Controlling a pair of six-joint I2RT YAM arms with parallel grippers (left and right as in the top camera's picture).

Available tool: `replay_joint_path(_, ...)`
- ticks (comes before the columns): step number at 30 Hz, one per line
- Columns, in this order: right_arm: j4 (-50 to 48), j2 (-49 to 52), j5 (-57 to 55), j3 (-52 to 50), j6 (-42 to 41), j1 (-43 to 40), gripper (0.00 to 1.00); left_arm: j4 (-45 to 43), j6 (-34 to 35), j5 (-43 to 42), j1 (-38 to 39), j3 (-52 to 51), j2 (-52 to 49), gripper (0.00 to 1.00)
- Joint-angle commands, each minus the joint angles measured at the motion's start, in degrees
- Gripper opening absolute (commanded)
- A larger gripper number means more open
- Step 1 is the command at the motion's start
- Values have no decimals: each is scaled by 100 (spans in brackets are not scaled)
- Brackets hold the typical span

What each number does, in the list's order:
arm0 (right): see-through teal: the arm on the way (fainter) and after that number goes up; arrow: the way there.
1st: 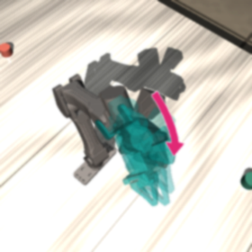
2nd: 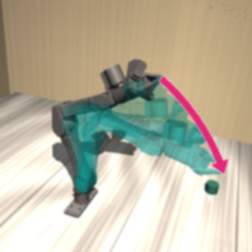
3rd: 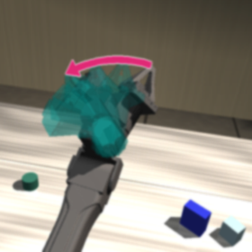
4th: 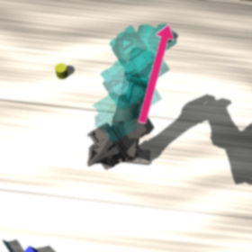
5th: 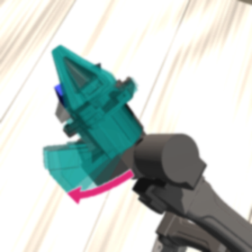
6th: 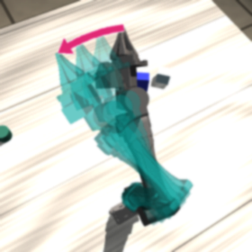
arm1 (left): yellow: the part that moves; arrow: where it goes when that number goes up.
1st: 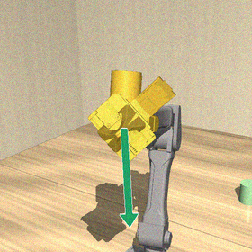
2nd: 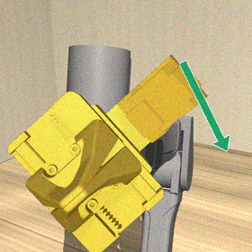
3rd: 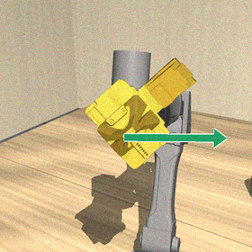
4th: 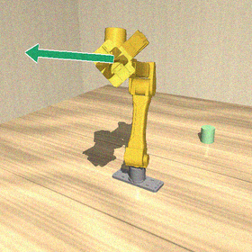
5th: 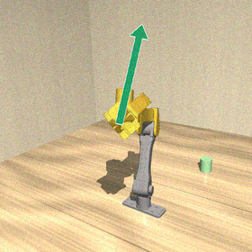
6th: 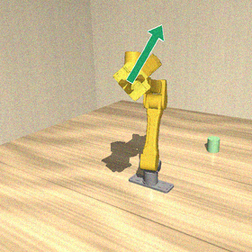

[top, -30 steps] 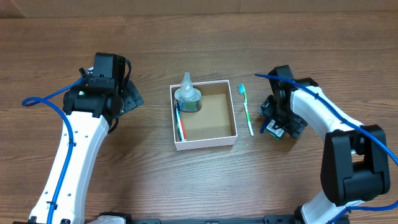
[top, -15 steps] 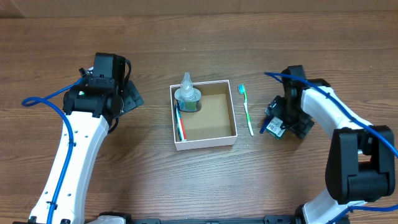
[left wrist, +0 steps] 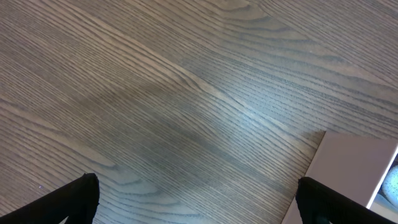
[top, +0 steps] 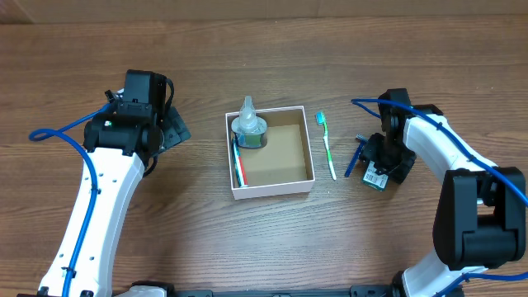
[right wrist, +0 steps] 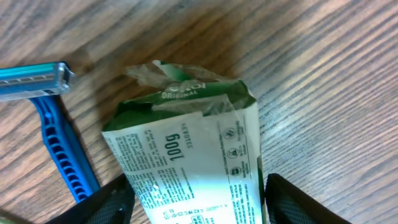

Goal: Pack container
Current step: 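Lower the right gripper onto the wrapped soap bar and grasp it, then carry the soap bar with the right gripper and release it in the box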

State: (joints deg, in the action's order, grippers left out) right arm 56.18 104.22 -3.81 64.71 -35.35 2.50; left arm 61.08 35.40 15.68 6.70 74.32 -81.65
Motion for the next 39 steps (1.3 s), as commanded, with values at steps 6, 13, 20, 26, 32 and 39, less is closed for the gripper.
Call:
replay_joint_path(6,-575,-11,-164,-503,243,-11,87,-2,-114,37,-2,81,0,100)
replay_joint_path(13,-820,-11,-166,-542,859,-13,71,-2,-114,35,-2,81,0,100)
replay_joint_path(20,-660,-11,-170,-540,907,-11,48,-2,-114,35,-2,81,0,100)
replay_joint_path(26,-131,-282,-168,-31,903,-11,28,-2,-114,37,-2,81,0,100)
replay_joint_path(32,754,-1351,-166,730,1012,293,28,-2,-114,37,-2,81,0,100)
replay_joint_path(39,828,-2444,267,1276,811,1858,28,-2,-114,35,-2,81,0,100)
